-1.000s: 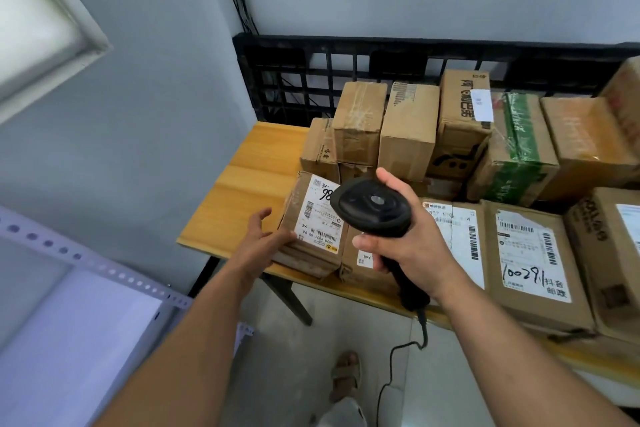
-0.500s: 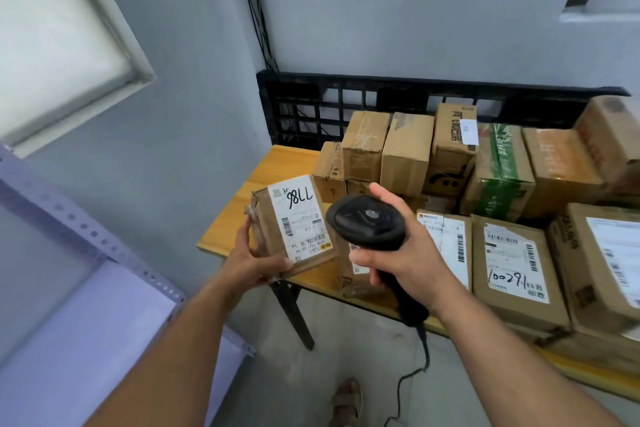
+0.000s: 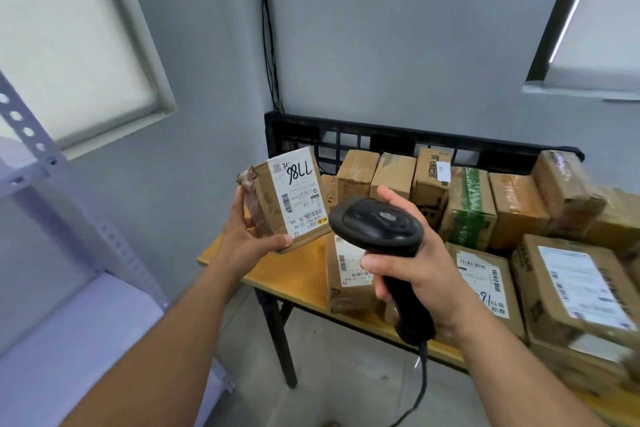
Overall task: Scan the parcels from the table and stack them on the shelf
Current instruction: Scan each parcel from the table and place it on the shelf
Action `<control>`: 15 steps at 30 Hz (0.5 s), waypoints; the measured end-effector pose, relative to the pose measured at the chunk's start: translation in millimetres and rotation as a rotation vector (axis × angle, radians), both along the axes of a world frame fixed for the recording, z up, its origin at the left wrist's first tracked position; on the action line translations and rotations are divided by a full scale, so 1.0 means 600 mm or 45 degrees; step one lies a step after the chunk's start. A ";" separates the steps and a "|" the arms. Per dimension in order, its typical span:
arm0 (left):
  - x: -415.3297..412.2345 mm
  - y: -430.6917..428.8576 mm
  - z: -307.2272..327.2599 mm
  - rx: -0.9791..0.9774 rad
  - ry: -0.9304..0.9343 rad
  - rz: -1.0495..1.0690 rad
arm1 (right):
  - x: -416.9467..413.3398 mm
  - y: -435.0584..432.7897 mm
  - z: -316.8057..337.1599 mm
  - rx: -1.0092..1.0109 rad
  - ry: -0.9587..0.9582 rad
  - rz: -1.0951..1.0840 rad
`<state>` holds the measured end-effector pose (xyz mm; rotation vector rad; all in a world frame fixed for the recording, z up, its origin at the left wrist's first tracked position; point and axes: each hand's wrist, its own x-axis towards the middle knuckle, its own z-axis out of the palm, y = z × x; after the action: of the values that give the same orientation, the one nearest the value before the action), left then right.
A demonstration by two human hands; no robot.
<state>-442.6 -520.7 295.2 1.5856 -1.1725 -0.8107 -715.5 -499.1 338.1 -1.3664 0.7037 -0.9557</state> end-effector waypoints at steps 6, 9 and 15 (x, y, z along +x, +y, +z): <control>-0.006 0.010 0.025 -0.062 -0.026 0.017 | -0.008 0.022 0.014 -0.050 0.002 0.034; 0.000 0.020 0.032 -0.087 -0.045 0.046 | -0.007 0.030 0.015 -0.042 -0.013 0.044; 0.014 0.037 0.040 -0.052 -0.097 0.083 | -0.006 0.043 0.017 -0.044 0.013 0.009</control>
<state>-434.3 -498.5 319.3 1.6245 -1.1781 -0.6850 -719.4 -473.4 348.2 -1.4042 0.6925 -0.9599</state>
